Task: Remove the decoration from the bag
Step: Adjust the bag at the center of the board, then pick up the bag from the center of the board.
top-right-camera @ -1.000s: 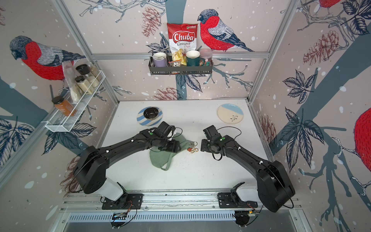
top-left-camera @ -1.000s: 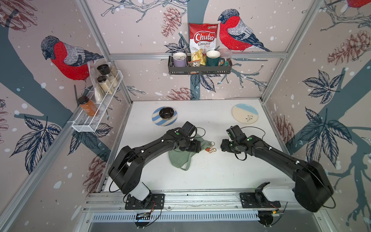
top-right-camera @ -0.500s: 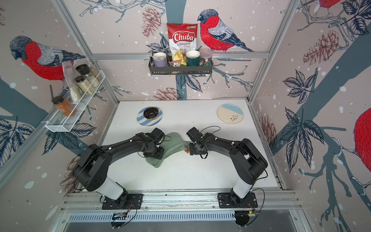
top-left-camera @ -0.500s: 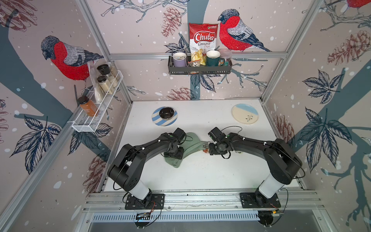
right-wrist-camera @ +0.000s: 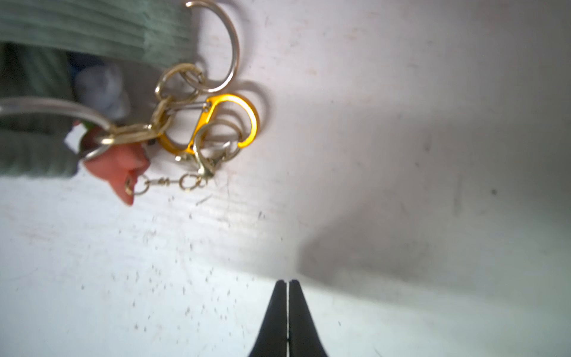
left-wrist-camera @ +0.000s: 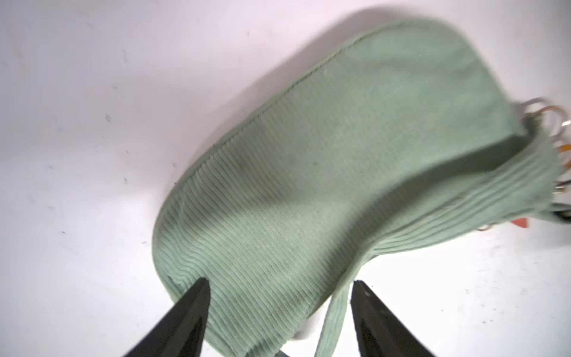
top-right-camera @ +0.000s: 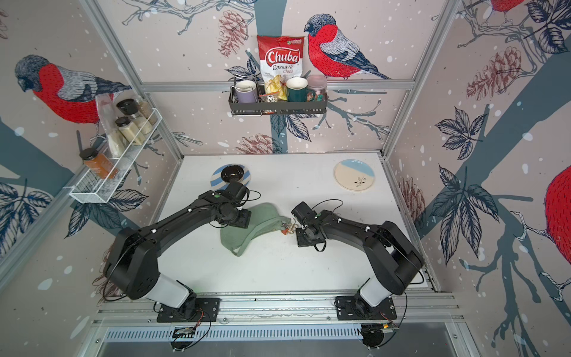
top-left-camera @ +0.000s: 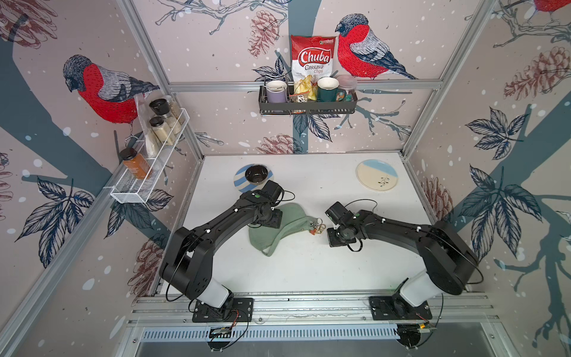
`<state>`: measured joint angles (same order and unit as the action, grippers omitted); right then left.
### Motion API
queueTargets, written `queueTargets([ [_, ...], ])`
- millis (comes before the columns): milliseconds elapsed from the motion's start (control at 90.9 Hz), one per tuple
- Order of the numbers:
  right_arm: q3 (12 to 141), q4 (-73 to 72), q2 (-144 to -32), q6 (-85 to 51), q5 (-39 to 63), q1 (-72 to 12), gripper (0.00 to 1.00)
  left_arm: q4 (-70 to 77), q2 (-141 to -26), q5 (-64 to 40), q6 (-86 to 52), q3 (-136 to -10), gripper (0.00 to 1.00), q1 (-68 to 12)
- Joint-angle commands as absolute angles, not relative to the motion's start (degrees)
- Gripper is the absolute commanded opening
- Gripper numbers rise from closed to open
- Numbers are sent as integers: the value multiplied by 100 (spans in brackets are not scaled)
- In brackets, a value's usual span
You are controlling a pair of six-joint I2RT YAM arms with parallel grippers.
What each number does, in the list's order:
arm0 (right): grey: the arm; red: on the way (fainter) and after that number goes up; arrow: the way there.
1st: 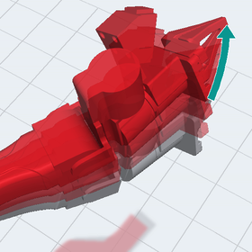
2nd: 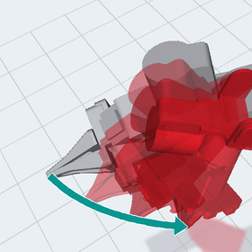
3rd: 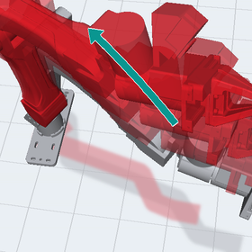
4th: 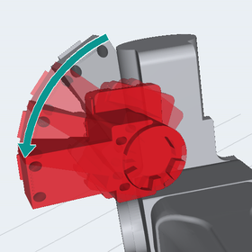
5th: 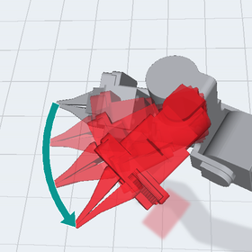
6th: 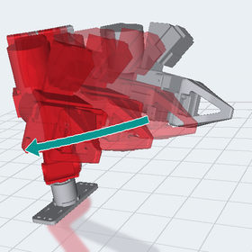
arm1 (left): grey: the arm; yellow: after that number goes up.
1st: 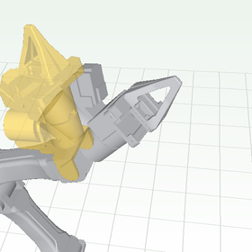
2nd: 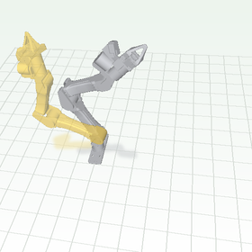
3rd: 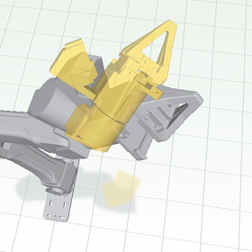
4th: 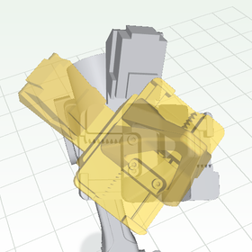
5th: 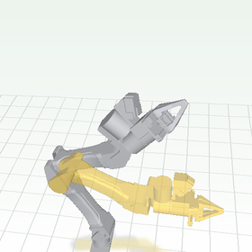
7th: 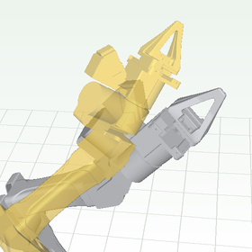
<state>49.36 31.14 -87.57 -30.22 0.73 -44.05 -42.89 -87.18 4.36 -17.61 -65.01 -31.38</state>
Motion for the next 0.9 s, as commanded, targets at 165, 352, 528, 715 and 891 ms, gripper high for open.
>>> queueTargets([
  [165,5529,2809,-9277,-4453,-205,-4525,45,-3099,-9239,-400,-1898,-6461,74,-3956],
  [352,5933,2641,-9905,-4779,-1086,-4521,47,-2427,-9522,-159,-1814,-6291,75,-4113],
  [528,6141,2289,-10318,-4674,-969,-4412,46,-2113,-10033,-251,-1765,-6056,73,-4179],
  [715,6256,2159,-10771,-4557,-776,-4390,28,-2163,-10460,133,-1710,-6044,60,-4154],
  [891,5900,2096,-10412,-4456,-721,-4346,11,-2434,-10320,287,-1639,-6259,21,-4040],
])
